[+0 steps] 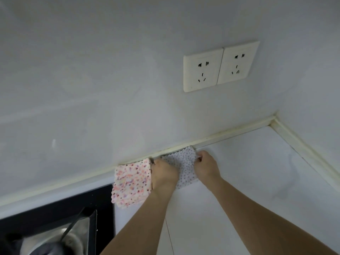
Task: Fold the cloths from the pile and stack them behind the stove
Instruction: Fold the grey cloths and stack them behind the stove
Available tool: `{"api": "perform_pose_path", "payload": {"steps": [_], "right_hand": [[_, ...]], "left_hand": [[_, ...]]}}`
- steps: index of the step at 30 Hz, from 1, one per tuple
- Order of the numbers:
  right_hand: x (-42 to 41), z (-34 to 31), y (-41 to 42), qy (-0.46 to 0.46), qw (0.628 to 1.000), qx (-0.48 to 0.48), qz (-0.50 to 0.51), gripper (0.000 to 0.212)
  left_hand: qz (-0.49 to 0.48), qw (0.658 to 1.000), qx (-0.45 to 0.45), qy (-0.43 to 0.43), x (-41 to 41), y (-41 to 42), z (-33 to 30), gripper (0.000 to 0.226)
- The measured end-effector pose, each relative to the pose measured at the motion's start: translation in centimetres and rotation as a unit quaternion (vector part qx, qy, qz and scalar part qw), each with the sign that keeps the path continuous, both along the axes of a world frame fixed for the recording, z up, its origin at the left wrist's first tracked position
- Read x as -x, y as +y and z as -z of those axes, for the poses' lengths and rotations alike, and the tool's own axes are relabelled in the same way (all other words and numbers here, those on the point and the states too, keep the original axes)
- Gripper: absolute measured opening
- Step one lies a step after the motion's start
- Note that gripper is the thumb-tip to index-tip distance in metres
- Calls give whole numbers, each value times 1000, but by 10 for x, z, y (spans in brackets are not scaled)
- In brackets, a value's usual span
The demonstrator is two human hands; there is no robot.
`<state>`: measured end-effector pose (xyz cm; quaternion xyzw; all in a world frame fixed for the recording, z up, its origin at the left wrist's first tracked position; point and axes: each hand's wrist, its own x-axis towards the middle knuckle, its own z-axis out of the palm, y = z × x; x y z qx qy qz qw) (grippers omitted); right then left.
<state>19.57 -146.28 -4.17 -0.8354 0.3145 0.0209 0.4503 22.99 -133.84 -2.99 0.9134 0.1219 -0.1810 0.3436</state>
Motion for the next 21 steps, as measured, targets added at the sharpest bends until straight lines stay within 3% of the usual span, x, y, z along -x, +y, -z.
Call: {"api": "perform_pose_path", "payload": {"steps": [4,12,15,21], "right_hand": [[20,-41,9,-20,999,30,-8,42],[68,-124,88,-90,982,127,-109,46],[80,-145,138,-123,970,153,-146,45],[105,-174,274,-148,955,155,-207,48]], "left_hand": [[51,994,-16,-97,21,10,-44,30],[242,908,-146,-308,64,116,-116,41],[238,890,-180,-344,73,178,-131,39],[212,886,-217,-351,98,320,-156,43]]}}
